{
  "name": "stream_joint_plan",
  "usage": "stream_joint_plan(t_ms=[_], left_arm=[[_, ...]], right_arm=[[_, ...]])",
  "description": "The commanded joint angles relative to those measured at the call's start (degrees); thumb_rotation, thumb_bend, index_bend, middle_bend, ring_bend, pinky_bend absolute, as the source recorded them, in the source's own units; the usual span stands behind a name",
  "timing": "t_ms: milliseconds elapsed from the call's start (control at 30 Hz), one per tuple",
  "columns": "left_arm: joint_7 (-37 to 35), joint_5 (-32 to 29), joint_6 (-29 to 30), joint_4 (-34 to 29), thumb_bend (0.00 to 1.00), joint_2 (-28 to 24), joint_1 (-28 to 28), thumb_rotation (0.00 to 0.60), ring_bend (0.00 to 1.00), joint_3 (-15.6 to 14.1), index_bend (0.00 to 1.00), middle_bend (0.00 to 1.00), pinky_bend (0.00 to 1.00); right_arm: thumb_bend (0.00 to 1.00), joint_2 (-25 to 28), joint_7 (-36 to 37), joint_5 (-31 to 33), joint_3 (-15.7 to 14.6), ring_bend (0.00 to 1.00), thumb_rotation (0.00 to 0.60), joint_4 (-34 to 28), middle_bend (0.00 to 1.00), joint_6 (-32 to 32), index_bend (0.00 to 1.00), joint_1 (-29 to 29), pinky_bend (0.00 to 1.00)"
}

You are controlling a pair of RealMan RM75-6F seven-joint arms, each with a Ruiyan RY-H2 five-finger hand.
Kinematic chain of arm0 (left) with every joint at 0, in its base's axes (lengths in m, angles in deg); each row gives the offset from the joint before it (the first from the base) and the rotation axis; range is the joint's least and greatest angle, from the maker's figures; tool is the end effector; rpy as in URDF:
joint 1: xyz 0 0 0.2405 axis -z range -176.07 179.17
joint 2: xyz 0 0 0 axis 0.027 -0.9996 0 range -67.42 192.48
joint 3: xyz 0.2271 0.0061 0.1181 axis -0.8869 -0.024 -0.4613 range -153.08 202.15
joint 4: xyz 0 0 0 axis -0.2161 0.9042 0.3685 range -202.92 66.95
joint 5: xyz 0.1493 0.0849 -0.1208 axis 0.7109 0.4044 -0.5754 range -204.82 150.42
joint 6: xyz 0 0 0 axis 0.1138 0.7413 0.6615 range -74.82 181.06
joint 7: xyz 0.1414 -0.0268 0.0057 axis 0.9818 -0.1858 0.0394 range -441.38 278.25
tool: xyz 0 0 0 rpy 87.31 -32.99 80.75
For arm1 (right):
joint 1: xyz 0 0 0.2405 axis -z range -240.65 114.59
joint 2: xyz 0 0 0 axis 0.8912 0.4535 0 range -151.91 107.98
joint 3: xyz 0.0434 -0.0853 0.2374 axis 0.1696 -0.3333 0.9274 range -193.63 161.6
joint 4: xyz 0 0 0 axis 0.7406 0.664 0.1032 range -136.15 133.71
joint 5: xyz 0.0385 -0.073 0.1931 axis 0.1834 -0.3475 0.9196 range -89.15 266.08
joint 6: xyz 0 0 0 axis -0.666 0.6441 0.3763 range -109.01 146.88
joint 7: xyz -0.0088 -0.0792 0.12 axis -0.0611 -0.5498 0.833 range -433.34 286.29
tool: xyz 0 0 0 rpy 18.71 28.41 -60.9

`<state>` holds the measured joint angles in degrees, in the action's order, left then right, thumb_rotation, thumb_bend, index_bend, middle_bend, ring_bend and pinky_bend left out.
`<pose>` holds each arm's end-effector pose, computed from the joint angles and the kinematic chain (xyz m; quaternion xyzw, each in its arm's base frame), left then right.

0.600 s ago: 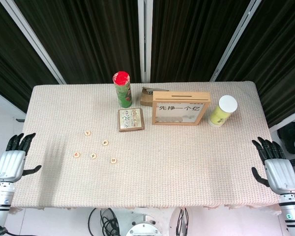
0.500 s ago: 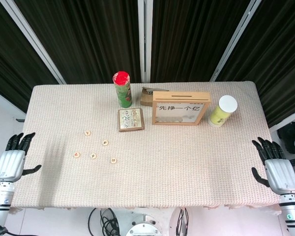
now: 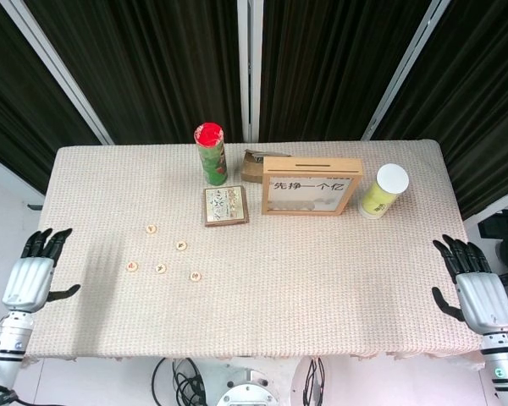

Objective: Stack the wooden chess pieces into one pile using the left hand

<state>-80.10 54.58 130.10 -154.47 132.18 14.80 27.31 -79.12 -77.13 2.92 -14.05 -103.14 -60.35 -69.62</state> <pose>-0.3102 0.2275 0.1225 -0.6317 -0.3922 -0.3677 0.5585 -0.2880 -0.1834 0.1662 0.6277 -0.4063 0.3577 0.5594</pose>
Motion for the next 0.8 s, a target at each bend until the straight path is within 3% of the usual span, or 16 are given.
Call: stream_joint_plan(t_ms=[33,333,533,800], left_arm=[[2.1,0.1,-2.7,-1.5,0.12,0.1,1.9,0.600,0.00,0.3,0.04,0.10,0.01],[5.9,-7.2,-14.6,1.5,0.14,6.0,8.5,0.600,0.00,2.9,0.06,0.10,0.01],[5.7,-9.8,-16.2,6.7,0.15,10.7,9.9,0.600,0.00,3.8,0.10,0.10,0.01],[5.2,-10.3,-17.3,7.7,0.20,10.9,10.5,0.600,0.00,3.4,0.24,0.10,0.01]], right_arm=[[0.34,-0.1,0.0,-0.1,0.1,0.00,0.600,0.0,0.00,0.1,0.00,-0.1,0.00],[0.34,0.4,2.1,0.1,0.0,0.00,0.600,0.7,0.00,-0.4,0.00,0.3,0.00],[0.34,0.8,3.1,0.1,0.0,0.00,0.600,1.0,0.00,-0.9,0.00,0.7,0.00],[0.34,0.9,3.2,0.1,-0.1,0.00,0.600,0.8,0.00,-1.0,0.00,0.9,0.00]])
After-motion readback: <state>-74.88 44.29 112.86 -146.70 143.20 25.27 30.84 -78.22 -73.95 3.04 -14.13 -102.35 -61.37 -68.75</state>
